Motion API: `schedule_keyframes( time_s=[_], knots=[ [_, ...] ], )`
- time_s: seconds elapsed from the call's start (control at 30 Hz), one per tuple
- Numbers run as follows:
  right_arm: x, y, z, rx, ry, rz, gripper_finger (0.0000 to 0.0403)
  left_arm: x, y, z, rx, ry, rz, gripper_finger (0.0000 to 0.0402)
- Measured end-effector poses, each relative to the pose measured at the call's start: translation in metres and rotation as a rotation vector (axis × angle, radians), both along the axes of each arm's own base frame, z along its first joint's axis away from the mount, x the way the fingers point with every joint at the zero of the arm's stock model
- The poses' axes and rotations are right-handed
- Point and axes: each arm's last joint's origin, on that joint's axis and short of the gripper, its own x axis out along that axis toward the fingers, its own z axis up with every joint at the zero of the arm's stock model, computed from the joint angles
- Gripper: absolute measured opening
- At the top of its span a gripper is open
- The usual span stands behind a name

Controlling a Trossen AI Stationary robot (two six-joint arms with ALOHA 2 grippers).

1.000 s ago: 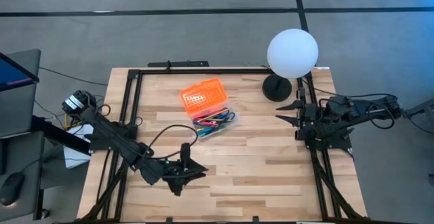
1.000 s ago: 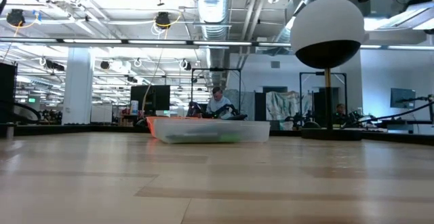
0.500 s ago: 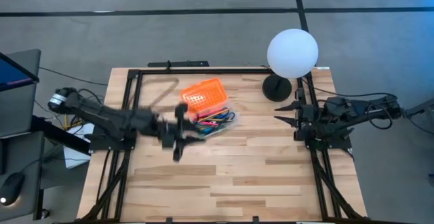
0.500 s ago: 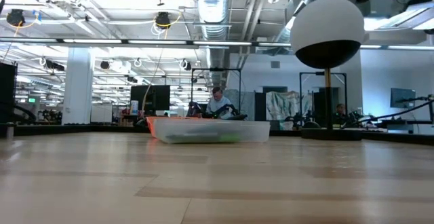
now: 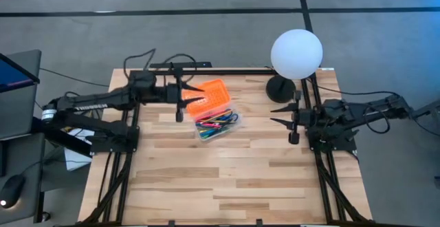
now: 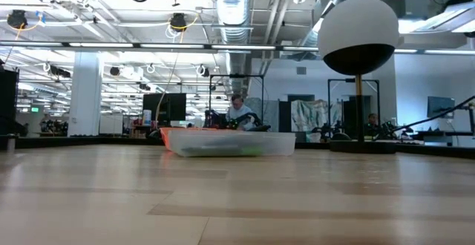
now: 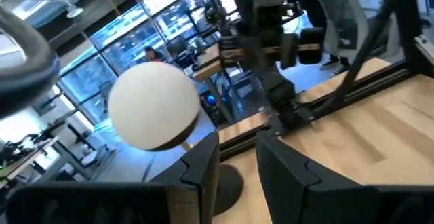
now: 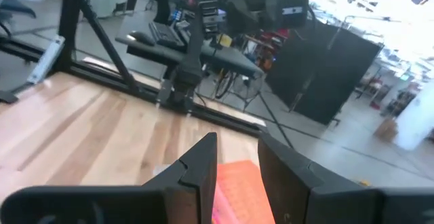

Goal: Pick & place school supplies into a supply box
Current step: Close the supply box

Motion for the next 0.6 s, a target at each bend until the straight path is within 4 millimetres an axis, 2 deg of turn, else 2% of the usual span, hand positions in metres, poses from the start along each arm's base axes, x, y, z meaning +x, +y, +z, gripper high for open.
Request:
schedule_keyframes(
  time_s=[0.27,0.47,0.6],
  knots=[
    [0.005,-0.016,-0.001,0.019,0.003,0.004,0.0102,-0.031,0.026,0.003,-0.083,0.063,0.003,0.0093],
    [0.005,-0.036,-0.002,0.05,0.01,-0.063,0.0102,-0.055,0.032,0.005,-0.108,0.099,0.052,0.0093],
    [0.003,-0.046,-0.004,0.074,0.034,-0.021,0.0102,-0.071,0.031,0.0,-0.1,0.08,0.072,0.0093]
  ],
)
